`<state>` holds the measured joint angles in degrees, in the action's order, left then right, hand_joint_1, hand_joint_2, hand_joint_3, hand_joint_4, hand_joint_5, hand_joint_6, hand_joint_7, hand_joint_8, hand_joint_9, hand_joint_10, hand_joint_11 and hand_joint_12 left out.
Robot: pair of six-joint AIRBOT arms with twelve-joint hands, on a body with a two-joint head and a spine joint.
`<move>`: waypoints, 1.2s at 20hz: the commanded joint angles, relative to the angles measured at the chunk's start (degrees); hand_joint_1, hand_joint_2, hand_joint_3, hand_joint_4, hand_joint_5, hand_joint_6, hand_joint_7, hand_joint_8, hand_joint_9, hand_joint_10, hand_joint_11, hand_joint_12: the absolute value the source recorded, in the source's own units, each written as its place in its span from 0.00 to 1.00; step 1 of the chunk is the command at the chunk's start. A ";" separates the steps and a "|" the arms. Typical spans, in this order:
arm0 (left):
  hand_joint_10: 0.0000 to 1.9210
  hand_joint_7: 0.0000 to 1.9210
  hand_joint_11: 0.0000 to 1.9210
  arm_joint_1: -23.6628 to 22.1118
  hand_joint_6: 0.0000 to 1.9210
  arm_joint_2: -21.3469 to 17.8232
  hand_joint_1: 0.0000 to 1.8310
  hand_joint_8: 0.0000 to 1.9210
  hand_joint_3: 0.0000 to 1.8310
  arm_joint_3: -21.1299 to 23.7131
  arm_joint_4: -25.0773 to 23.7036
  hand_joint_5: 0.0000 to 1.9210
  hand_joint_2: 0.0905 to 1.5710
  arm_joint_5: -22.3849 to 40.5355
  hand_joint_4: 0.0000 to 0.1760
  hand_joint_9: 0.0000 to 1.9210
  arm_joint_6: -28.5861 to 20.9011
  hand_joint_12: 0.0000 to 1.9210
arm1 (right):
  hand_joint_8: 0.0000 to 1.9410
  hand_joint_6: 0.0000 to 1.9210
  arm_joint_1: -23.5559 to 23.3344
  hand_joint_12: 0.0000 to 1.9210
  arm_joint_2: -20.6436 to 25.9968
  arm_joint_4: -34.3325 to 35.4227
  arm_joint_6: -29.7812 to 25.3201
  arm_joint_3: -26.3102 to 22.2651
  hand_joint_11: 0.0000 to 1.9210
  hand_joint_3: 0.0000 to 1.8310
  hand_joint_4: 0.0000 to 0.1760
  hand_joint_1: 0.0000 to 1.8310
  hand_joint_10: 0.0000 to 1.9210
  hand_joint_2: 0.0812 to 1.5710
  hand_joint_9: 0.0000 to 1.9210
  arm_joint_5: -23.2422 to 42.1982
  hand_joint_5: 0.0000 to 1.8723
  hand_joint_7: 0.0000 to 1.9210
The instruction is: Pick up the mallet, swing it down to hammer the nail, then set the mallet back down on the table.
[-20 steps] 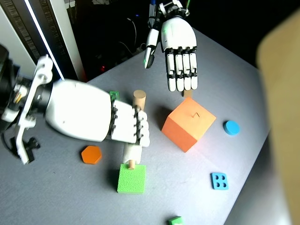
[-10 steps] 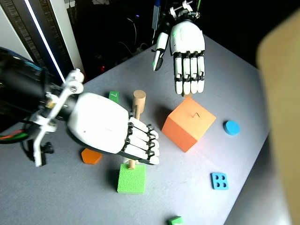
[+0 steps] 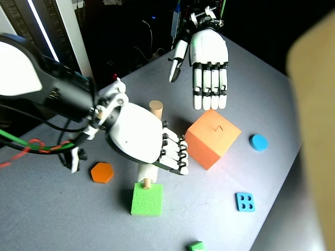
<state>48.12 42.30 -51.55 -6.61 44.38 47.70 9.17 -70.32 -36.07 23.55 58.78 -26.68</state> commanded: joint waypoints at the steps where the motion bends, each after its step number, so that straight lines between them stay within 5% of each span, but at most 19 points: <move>1: 0.00 0.04 0.00 -0.60 0.00 0.05 0.00 0.00 0.00 -0.28 0.51 0.04 0.84 6.01 0.00 0.03 -0.36 0.13 | 0.00 0.00 -0.25 0.00 -0.22 -1.58 -0.12 0.42 0.00 0.00 0.00 0.65 0.00 0.60 0.00 3.56 0.00 0.00; 18: 0.00 0.06 0.00 -0.14 0.00 2.09 0.00 0.00 0.00 -1.88 -0.44 0.05 0.85 5.25 0.00 0.06 -1.89 0.18 | 0.00 0.00 4.31 0.00 -7.11 -1.55 -0.62 8.09 0.00 0.00 0.00 0.65 0.00 0.55 0.00 5.96 0.00 0.00; 21: 0.00 0.04 0.00 0.20 0.00 2.09 0.00 0.00 0.00 -1.88 -0.44 0.02 0.85 5.26 0.00 0.04 -2.03 0.13 | 0.00 0.00 4.58 0.00 -7.76 -1.55 -0.84 8.61 0.00 0.00 0.00 0.63 0.00 0.56 0.00 6.00 0.00 0.00; 24: 0.00 0.07 0.00 0.42 0.00 2.22 0.00 0.00 0.00 -2.04 -0.44 0.04 0.85 5.26 0.00 0.06 -2.30 0.19 | 0.00 0.00 5.36 0.00 -8.28 -1.55 -0.68 9.25 0.00 0.00 0.00 0.62 0.00 0.54 0.00 5.99 0.00 0.00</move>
<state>48.82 44.53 -53.25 -7.94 43.35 45.67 14.63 -78.85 -36.53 22.72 67.99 -23.90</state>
